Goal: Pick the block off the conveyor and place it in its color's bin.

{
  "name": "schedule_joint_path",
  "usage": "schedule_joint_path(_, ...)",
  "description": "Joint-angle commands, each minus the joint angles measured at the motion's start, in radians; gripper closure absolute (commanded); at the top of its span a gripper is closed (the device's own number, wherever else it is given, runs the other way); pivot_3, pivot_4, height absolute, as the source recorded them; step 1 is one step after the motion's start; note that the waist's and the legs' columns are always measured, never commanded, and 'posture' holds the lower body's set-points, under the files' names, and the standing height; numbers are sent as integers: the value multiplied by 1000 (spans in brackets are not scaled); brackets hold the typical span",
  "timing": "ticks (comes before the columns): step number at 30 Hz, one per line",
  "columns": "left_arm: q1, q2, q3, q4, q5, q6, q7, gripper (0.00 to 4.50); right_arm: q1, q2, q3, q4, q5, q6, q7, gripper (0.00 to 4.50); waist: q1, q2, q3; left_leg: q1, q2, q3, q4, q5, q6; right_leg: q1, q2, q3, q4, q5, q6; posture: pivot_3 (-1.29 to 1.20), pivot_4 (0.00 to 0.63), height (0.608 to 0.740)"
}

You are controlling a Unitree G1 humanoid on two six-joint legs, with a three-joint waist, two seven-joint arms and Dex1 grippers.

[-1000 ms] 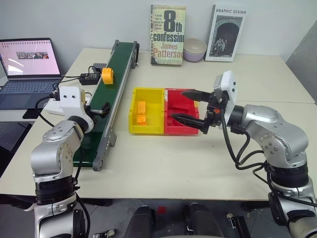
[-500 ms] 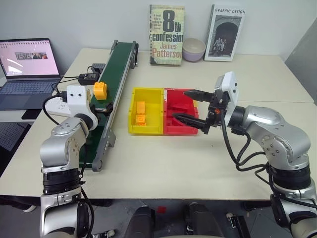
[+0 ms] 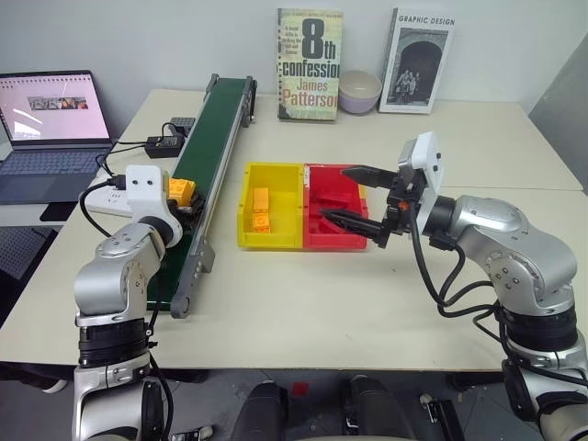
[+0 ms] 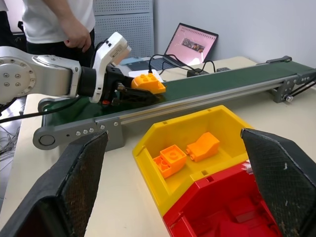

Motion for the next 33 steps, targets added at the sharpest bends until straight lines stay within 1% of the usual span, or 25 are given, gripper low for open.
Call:
schedule_joint_path(1, 11, -7, 41, -109, -16, 67, 35, 2381, -23, -13, -23, -19, 13, -13, 6, 0, 0, 0, 0, 0, 0, 0, 0, 0, 0, 0, 0, 0, 0, 0, 0, 0, 150, 740)
schedule_joint_path(3, 16, -11, 48, -129, -18, 88, 42, 2793, -25, -12, -22, -16, 12, -15, 7, 0, 0, 0, 0, 0, 0, 0, 0, 0, 0, 0, 0, 0, 0, 0, 0, 0, 150, 740)
schedule_joint_path(5, 15, -10, 57, -143, -19, 104, 47, 2954, -27, -9, -21, -11, 9, -19, 8, 0, 0, 0, 0, 0, 0, 0, 0, 0, 0, 0, 0, 0, 0, 0, 0, 0, 150, 740)
schedule_joint_path(11, -41, 16, 76, -126, -16, 125, 56, 2954, -34, -7, -16, -1, 0, -33, 9, 0, 0, 0, 0, 0, 0, 0, 0, 0, 0, 0, 1, -1, 0, 0, 0, 0, 150, 740)
schedule_joint_path(14, -108, 51, 38, -105, -52, 116, -33, 2954, -36, -18, -20, -9, -3, -31, 7, 0, 1, 0, 0, 0, 0, 0, 0, 0, 0, 0, 2, -1, 0, 0, 0, 0, 150, 740)
schedule_joint_path(17, -182, 103, -42, -71, -81, 104, -163, 2954, -33, -39, -32, -25, -9, -22, -4, 0, 3, 0, 0, 0, -1, 0, 0, 0, 0, 0, 2, -1, 0, 0, 0, 0, 150, 740)
schedule_joint_path(20, -265, 158, -186, -23, -96, 66, -355, 2954, -10, -85, -43, -62, -25, -2, -28, 0, 3, 0, 0, -1, -2, 1, 0, 0, 0, 0, 2, -1, -1, 0, 0, 0, 150, 740)
schedule_joint_path(22, -299, 179, -254, 16, -87, 29, -441, 2954, 3, -110, -37, -80, -41, 9, -49, 0, 3, 0, 0, -1, -2, 2, 0, 0, 0, 0, 2, -1, -2, 0, 0, 0, 150, 740)
schedule_joint_path(24, -339, 179, -329, 97, -42, -47, -505, 2954, 22, -128, -36, -104, -46, 33, -70, 0, 2, 0, 0, 0, -2, 3, 0, 0, 0, 0, 2, -1, -2, 0, 0, 0, 150, 740)
schedule_joint_path(26, -386, 158, -412, 222, 30, -167, -554, 2954, 46, -131, -45, -135, -42, 61, -102, 0, 2, 0, 0, -1, -2, 2, -1, 0, 0, 0, 2, -1, -1, 0, 0, 0, 150, 740)
schedule_joint_path(29, -434, 119, -449, 362, 64, -251, -595, 2954, 68, -129, -53, -169, -36, 81, -133, 0, 0, 0, 0, -1, -1, 2, -1, 0, 0, -1, 3, -1, 0, -1, -1, 0, 150, 740)
schedule_joint_path(31, -461, 104, -491, 454, 114, -328, -629, 2252, 89, -123, -65, -203, -29, 102, -162, 0, -1, 0, 0, -1, 0, 2, -1, 0, 0, -1, 4, -1, 0, -1, -1, 0, 150, 740)
schedule_joint_path(33, -482, 93, -513, 517, 144, -383, -661, 1889, 103, -119, -79, -230, -19, 123, -186, 0, -1, 0, 0, -1, 0, 2, -1, 0, 0, -2, 4, -1, 0, -1, -1, 0, 150, 740)
